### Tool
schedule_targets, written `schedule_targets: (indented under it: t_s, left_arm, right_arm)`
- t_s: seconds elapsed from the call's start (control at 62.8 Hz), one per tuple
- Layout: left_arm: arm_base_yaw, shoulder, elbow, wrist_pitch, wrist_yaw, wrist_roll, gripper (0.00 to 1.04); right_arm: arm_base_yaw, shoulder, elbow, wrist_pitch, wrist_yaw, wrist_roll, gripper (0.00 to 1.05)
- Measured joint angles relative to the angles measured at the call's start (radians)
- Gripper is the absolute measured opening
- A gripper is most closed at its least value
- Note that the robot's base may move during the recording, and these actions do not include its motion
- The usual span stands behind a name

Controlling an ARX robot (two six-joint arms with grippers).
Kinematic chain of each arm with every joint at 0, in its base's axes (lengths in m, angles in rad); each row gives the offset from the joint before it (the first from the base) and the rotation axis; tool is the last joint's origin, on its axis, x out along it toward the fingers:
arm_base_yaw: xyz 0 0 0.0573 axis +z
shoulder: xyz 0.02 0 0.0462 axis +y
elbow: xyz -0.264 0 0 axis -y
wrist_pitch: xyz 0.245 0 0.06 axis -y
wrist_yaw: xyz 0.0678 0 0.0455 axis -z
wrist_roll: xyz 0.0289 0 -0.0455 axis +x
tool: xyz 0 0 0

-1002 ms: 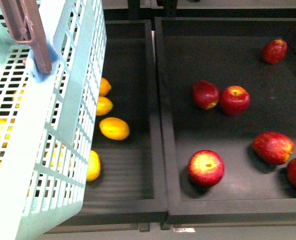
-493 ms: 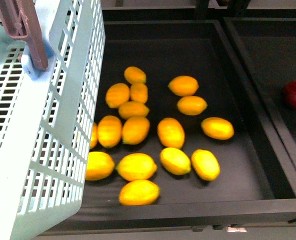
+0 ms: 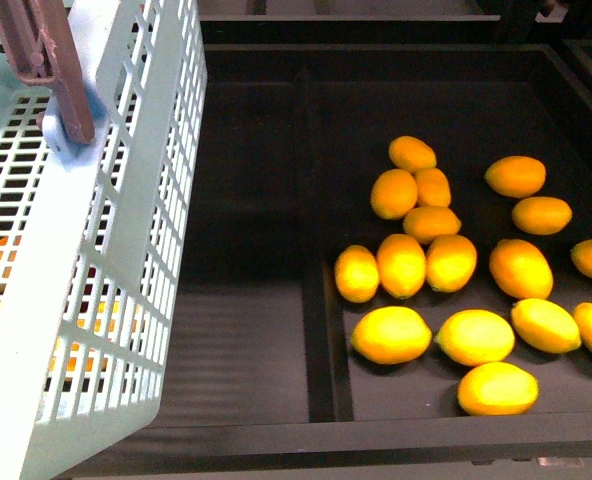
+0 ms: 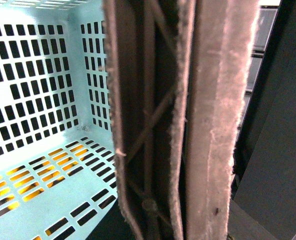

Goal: Pick lemon and mango into basket

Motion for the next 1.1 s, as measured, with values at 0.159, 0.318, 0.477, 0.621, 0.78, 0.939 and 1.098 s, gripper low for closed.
schedule_targets:
  t_s: [0.159,0.318,0.477,0.621,0.78,0.939,1.098]
  left_arm:
    - [-0.046,0.087,0.063,-0.009,-0.005,0.406,0.18]
    - [-0.182,0.288,0.179,0.065,0.005,0.668,0.18]
    - [-0.314,0.459,0.340,0.082,0.101,0.678,0.18]
    - [-0.434,0.570,0.451,0.060,0.202,0.676,0.18]
    - [-0.478,0.600,0.480,0.026,0.224,0.684,0.18]
    - [-0.476,0.602,0.480,0.025,0.201,0.694,0.18]
    - [-0.475,0.602,0.480,0.025,0.201,0.702,0.18]
  right_arm:
    - [0.000,0.000,0.000,0.000,-0.001,0.000,0.96]
    - [-0.001,0.000,0.000,0.000,0.002,0.000,0.96]
    - [-0.001,0.000,0.000,0.000,0.003,0.000,0.96]
    - [0.000,0.000,0.000,0.000,0.004,0.000,0.96]
    - [0.000,0.000,0.000,0.000,0.005,0.000,0.96]
    - [0.000,0.000,0.000,0.000,0.005,0.000,0.96]
    - [-0.001,0.000,0.000,0.000,0.005,0.000,0.96]
